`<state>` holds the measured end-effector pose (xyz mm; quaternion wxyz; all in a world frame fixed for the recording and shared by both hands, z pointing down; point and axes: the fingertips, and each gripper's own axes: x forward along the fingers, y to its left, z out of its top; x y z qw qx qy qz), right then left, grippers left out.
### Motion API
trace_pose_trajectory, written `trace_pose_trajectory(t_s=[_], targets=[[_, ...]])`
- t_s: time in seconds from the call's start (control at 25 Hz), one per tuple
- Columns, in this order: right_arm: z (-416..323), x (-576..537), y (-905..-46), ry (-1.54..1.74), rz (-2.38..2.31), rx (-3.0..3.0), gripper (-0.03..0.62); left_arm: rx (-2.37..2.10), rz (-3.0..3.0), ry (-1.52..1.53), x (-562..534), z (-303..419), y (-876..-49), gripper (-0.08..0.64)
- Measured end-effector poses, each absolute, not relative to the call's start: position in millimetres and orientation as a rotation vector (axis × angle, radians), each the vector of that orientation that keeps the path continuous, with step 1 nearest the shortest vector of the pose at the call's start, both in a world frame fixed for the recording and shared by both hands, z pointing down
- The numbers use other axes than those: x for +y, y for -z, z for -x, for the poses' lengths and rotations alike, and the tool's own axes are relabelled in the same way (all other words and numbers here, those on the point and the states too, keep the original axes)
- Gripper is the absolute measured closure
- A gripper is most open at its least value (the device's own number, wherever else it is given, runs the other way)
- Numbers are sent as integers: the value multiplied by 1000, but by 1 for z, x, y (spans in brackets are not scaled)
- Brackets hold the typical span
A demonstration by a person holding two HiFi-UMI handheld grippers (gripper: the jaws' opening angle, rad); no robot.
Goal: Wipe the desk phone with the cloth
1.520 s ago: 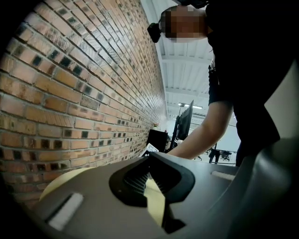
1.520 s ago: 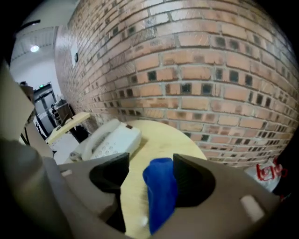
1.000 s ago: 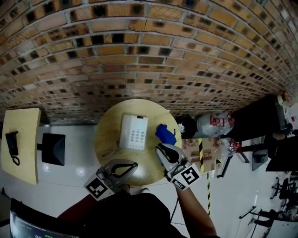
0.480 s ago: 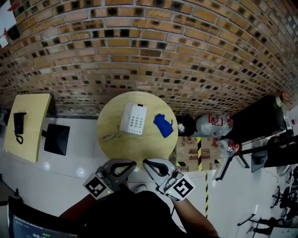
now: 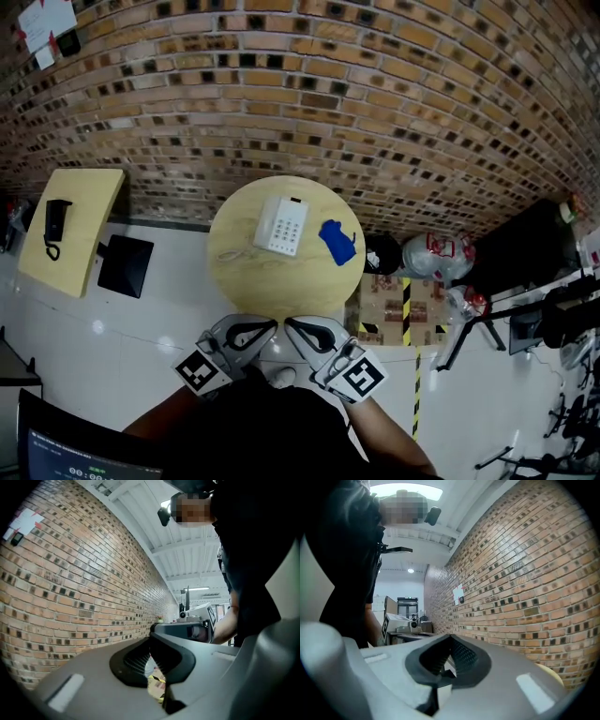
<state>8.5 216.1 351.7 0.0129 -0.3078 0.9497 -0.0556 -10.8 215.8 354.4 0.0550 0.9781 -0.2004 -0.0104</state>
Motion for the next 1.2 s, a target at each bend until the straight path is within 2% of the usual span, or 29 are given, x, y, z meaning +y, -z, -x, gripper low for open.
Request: trace_pose_trajectory(t_s=[1.2], targets=[[-5, 227, -355, 133, 909, 3002, 592, -644, -2976, 43, 229, 10, -352, 568]])
